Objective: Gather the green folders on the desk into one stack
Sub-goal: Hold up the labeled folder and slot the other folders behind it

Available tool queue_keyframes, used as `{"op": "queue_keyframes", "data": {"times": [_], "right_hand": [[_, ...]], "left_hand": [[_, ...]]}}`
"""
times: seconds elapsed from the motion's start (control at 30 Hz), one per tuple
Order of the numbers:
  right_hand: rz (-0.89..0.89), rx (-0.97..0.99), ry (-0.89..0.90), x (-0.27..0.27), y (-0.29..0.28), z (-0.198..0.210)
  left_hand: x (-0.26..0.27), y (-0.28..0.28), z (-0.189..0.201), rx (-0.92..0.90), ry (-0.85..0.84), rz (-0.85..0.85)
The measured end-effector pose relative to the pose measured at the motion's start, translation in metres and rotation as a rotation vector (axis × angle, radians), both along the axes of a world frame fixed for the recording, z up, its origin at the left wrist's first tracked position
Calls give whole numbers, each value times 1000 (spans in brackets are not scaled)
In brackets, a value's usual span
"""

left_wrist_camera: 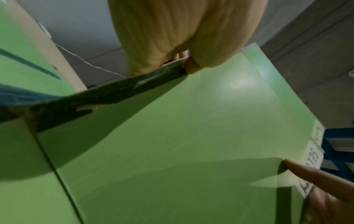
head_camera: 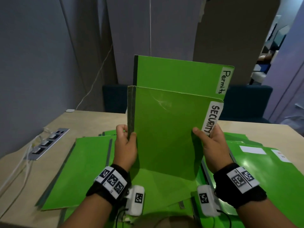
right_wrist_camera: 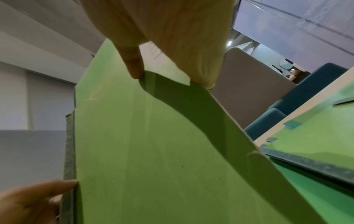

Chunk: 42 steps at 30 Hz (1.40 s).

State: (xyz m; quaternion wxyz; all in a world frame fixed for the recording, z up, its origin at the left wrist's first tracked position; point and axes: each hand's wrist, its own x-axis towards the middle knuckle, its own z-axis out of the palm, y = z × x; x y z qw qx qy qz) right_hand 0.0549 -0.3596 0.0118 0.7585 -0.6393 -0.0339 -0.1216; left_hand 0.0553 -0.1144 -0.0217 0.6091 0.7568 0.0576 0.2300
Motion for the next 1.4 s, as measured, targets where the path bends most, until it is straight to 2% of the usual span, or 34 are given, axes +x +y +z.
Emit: {"op": "queue_keyframes", "data": {"times": [0.1,0.23,0.33,0.4,0.5,0.6,0.7,0.77,0.97,1.13,1.23,1.4], "right_hand": [[30,-33,-10,0,-1,0],[27,-27,-20,0,1,-3],[63,-81,-6,-2,-2,-5],[83,-326,1,0,-17,-12],[-127,-898,59,12,-68,-33],[-273,-1190,363,20,-129,-51],[-211,-1443,697,15,-172,-67],[-147,-1521,775,8,-181,-73],[-71,-1607,752,1,-166,-59],[-20,-1693,532,7,-133,-47],[21,-1769,393,11,-105,-43],[96,-1874,359,14,-59,-53]], "left_hand": [[-4,4,11,-58,22,-65],[6,7,40,35,-134,-170],[16,9,46,57,-145,-173],[21,12,39,74,-133,-173],[22,9,31,54,-165,-193],[18,4,27,60,-217,-203],[14,-2,24,78,-230,-213],[13,-6,25,69,-223,-204],[13,-6,22,92,-268,-129],[17,16,29,129,-310,38],[16,28,26,125,-317,44],[7,23,25,116,-340,3]]}}
